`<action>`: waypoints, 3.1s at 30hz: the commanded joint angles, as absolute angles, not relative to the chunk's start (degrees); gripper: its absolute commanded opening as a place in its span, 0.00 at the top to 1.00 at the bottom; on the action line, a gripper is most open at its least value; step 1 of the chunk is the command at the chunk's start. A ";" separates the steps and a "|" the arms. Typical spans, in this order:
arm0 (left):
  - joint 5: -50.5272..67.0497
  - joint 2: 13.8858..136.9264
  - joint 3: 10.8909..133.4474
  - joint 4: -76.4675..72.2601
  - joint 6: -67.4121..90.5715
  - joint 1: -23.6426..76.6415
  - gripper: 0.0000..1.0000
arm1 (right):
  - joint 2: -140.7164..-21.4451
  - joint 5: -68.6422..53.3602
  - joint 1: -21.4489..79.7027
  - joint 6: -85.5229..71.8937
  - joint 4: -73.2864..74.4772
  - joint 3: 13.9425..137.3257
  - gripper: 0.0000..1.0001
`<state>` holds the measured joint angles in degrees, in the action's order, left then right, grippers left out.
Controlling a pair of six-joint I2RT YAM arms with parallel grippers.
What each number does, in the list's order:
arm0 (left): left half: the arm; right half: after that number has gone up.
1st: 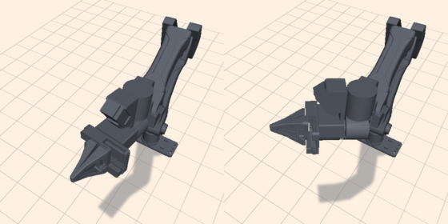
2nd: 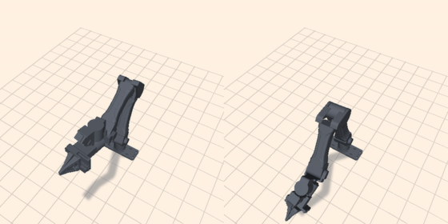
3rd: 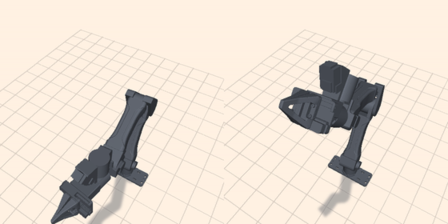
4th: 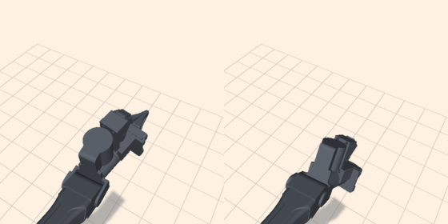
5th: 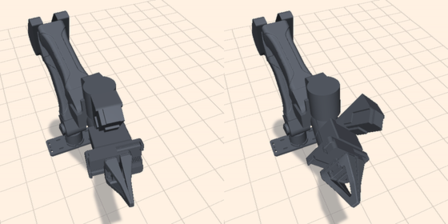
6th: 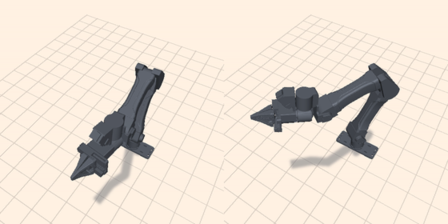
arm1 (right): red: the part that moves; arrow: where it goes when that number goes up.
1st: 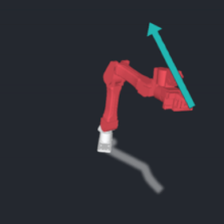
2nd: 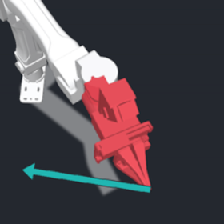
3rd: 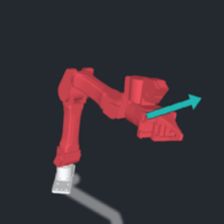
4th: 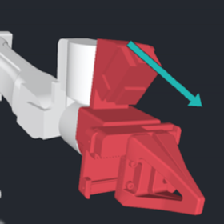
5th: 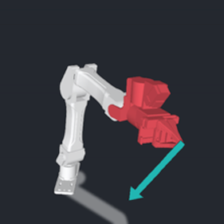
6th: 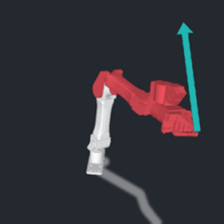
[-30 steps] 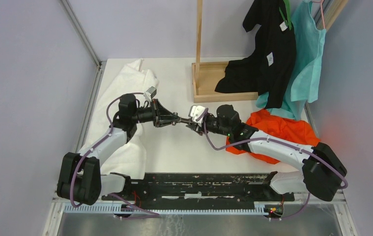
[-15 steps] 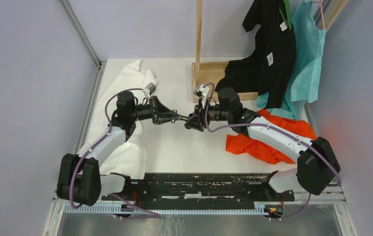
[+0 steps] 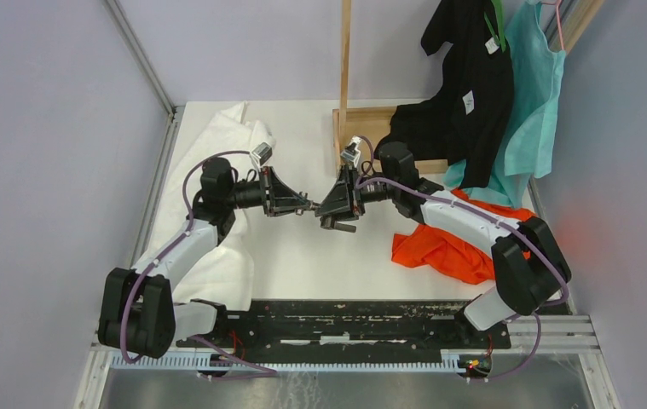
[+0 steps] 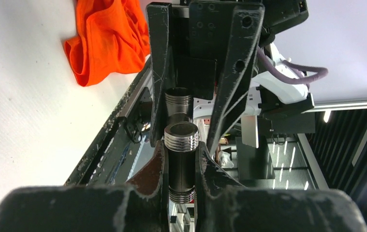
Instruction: Install the water faucets
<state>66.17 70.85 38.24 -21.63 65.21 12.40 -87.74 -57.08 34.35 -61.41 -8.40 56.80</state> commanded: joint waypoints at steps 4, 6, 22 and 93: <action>65.24 69.71 39.88 -24.78 62.30 13.64 0.97 | -83.50 -51.15 34.16 -62.69 -0.91 61.57 0.28; 65.05 69.61 40.05 -24.79 62.49 13.63 0.97 | -81.83 -46.50 34.04 -54.57 10.42 64.32 0.20; 60.42 69.51 40.04 -24.78 66.23 13.63 0.97 | -58.45 -10.20 38.19 -11.22 33.37 66.32 0.00; 64.60 71.42 49.25 2.68 45.83 13.60 0.97 | -81.60 -63.21 44.91 -38.18 -6.49 60.32 0.92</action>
<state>69.41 73.97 47.09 8.03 49.15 14.04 -75.99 -34.46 45.30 -6.48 17.85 62.98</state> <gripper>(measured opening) 0.188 0.396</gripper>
